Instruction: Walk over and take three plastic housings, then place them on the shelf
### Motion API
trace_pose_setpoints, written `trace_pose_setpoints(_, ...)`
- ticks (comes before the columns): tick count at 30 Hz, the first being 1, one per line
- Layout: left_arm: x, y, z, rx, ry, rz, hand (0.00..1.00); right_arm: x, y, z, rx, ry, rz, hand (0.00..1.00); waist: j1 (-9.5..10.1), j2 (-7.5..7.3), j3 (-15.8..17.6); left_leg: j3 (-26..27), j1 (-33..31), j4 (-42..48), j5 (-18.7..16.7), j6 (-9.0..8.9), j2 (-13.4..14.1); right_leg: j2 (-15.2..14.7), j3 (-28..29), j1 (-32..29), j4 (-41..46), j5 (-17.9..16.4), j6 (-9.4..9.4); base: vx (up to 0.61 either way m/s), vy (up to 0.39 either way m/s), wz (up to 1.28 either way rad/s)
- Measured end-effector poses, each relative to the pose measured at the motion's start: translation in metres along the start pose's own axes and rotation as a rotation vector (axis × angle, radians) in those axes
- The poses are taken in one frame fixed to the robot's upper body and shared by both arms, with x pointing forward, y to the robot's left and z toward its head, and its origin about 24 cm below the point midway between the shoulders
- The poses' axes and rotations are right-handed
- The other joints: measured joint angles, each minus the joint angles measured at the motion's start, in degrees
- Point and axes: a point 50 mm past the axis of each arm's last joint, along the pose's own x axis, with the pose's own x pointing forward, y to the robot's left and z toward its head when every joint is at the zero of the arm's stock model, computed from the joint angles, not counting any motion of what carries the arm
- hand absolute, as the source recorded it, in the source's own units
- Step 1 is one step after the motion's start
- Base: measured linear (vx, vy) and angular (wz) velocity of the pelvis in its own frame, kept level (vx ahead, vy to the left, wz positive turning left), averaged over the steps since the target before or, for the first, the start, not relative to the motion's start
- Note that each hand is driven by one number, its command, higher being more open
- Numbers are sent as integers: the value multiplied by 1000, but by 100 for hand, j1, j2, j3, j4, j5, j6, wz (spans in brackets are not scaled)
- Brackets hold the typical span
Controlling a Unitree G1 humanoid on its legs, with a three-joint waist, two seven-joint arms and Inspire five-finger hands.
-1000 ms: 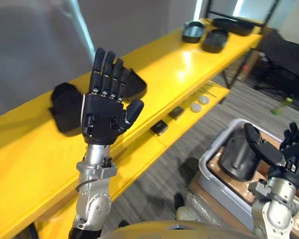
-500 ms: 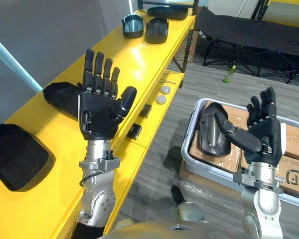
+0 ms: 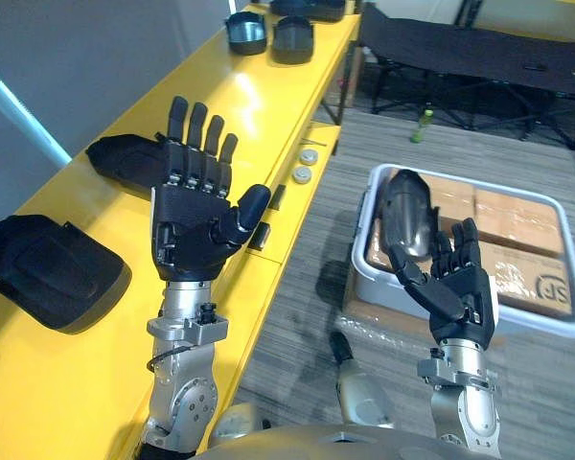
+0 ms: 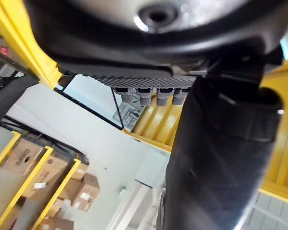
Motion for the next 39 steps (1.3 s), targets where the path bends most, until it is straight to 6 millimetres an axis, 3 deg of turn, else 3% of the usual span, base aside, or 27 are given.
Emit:
trace_pose_setpoints(1,-2,2,-2,1,22,9,100,10,13,-1,11,-29,52,100,27,52,12,31,4,-94,154,-38,146,-204,-375,38,836,-455,-114,-110,-21,-16)
trace_pose_setpoints(3,-3,3,-5,3,44,5,100,24,34,-8,27,-36,118,100,188,75,5,106,-45,-132,302,-161,418,-564,-708,331,1475,-768,-171,-130,-114,-33)
trace_pose_setpoints(4,-3,5,-5,10,48,2,100,28,46,-13,28,-30,146,100,293,83,-3,126,-111,-139,379,-255,538,-764,-807,530,1556,-856,-154,-149,-268,-38)
trace_pose_setpoints(6,-5,7,-5,14,60,4,100,30,66,-20,22,-11,208,100,502,-84,-107,128,-387,-81,530,-496,785,-1033,-916,1037,1160,-889,-44,-113,-327,-32)
trace_pose_setpoints(7,-6,8,-5,13,67,9,100,29,73,-22,10,1,242,100,592,-197,-175,123,-631,31,604,-632,920,-1098,-1022,1330,506,-782,118,-114,-416,-34)
trace_pose_setpoints(8,-7,9,-5,12,70,13,100,29,75,-23,10,5,255,100,636,-272,-219,135,-733,75,648,-718,962,-1113,-1105,1433,153,-861,442,-144,-526,-51)
trace_pose_setpoints(9,-7,10,-6,-14,75,34,100,29,76,-24,18,23,277,100,697,-337,-273,151,-863,34,780,-931,1070,-961,-1336,1581,-464,-1230,1043,-143,-539,-71)
trace_pose_setpoints(10,-9,11,-8,-39,82,72,100,29,73,-27,41,53,288,100,710,-204,-299,199,-906,-125,945,-1104,1243,-754,-1494,1675,-930,-1402,1131,-101,-440,-66)
trace_pose_setpoints(11,-10,11,-10,-50,90,89,100,28,68,-29,47,71,287,100,668,-118,-292,169,-904,-214,1043,-1110,1317,-637,-1537,1729,-1097,-1444,1055,-80,-388,-38)
trace_pose_setpoints(12,-16,11,-15,-78,111,130,100,25,56,-35,27,121,284,100,471,112,-300,-9,-882,-373,1268,-1042,1463,-405,-1590,1784,-1212,-1398,957,-62,-321,-1)
trace_pose_setpoints(14,-22,12,-18,-88,138,160,100,16,34,-40,-35,183,243,100,308,193,-325,-197,-874,-397,1668,-718,1494,-290,-1680,1927,-1290,-1426,779,-63,-279,11)
trace_pose_setpoints(16,-25,13,-18,-109,139,167,100,5,15,-42,-74,223,204,100,271,230,-349,-146,-889,-410,2052,-568,1499,-249,-1769,2033,-1398,-1410,632,-73,-186,11)
trace_pose_setpoints(18,-28,12,-16,-148,115,144,100,-2,1,-42,-99,249,167,100,291,277,-389,-253,-845,-465,1877,-694,1184,-311,-1772,1992,-1564,-1340,525,-96,-51,0)
trace_pose_setpoints(20,-32,12,-14,-149,102,128,100,-3,0,-42,-88,253,164,100,328,338,-456,-387,-599,-889,1520,-636,826,-292,-1611,1886,-1581,-1267,556,-45,26,-17)
trace_pose_setpoints(22,-32,12,-13,-152,91,121,100,-2,1,-42,-65,253,162,100,434,362,-485,-459,-319,-1425,1361,-710,712,-295,-1465,1723,-1493,-1224,608,-21,66,-29)
trace_pose_setpoints(23,-29,24,2,-112,0,168,100,-3,13,-48,70,253,67,100,448,-95,-673,-526,-515,-823,962,-711,207,-711,-1274,1951,-2264,-635,936,-9,50,-20)
trace_pose_setpoints(33,-31,34,10,-85,-49,262,100,5,2,-41,64,213,47,100,448,-121,-654,-347,-496,-829,912,-715,248,-691,-1145,1912,-2391,-550,931,1,4,-8)
trace_pose_setpoints(39,-32,43,23,-15,-96,390,100,18,-19,-29,133,150,-27,100,446,-222,-605,120,-227,-1038,914,-718,377,-564,-1031,1797,-2406,-229,715,8,13,-37)
